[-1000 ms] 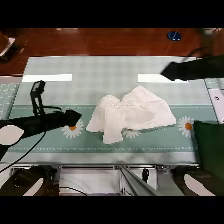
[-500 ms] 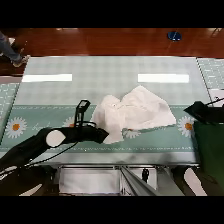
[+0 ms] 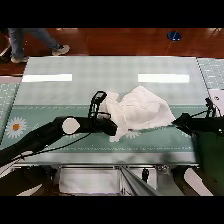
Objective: Fold the shirts.
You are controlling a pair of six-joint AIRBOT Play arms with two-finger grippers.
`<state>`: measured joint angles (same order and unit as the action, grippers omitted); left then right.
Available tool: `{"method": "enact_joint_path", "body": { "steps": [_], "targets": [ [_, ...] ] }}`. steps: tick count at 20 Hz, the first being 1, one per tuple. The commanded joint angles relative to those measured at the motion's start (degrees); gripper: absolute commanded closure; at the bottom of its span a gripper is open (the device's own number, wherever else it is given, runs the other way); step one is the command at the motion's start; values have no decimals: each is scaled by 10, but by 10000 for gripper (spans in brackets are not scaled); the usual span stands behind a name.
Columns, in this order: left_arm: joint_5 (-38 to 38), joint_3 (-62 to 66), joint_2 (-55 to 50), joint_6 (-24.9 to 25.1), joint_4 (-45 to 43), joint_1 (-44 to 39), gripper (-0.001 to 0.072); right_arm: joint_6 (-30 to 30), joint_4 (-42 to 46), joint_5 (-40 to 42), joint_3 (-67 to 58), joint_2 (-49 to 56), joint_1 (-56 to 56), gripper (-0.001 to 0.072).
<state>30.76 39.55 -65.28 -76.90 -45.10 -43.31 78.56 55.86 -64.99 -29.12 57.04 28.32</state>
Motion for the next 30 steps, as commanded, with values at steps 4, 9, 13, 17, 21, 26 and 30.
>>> {"method": "enact_joint_path", "body": {
  "steps": [4,9,13,17,21,26,30],
  "targets": [
    [38,21,-4,6,2,38,687,-53,-124,31,-13,123,-4,306],
    [38,22,-3,6,9,50,687,-24,-123,85,-80,196,-114,308],
    [40,34,11,7,10,71,687,-24,-123,82,-176,231,-191,686],
    [61,101,80,8,10,180,687,-31,-120,-16,-369,221,-208,687],
    [37,220,180,8,10,331,687,-12,-110,-32,-651,163,-207,687],
    [49,339,275,9,10,477,688,-1,-31,-36,-878,57,-207,687],
    [123,364,355,28,-6,563,688,11,88,-63,-884,-74,-207,687]
  ]
}}
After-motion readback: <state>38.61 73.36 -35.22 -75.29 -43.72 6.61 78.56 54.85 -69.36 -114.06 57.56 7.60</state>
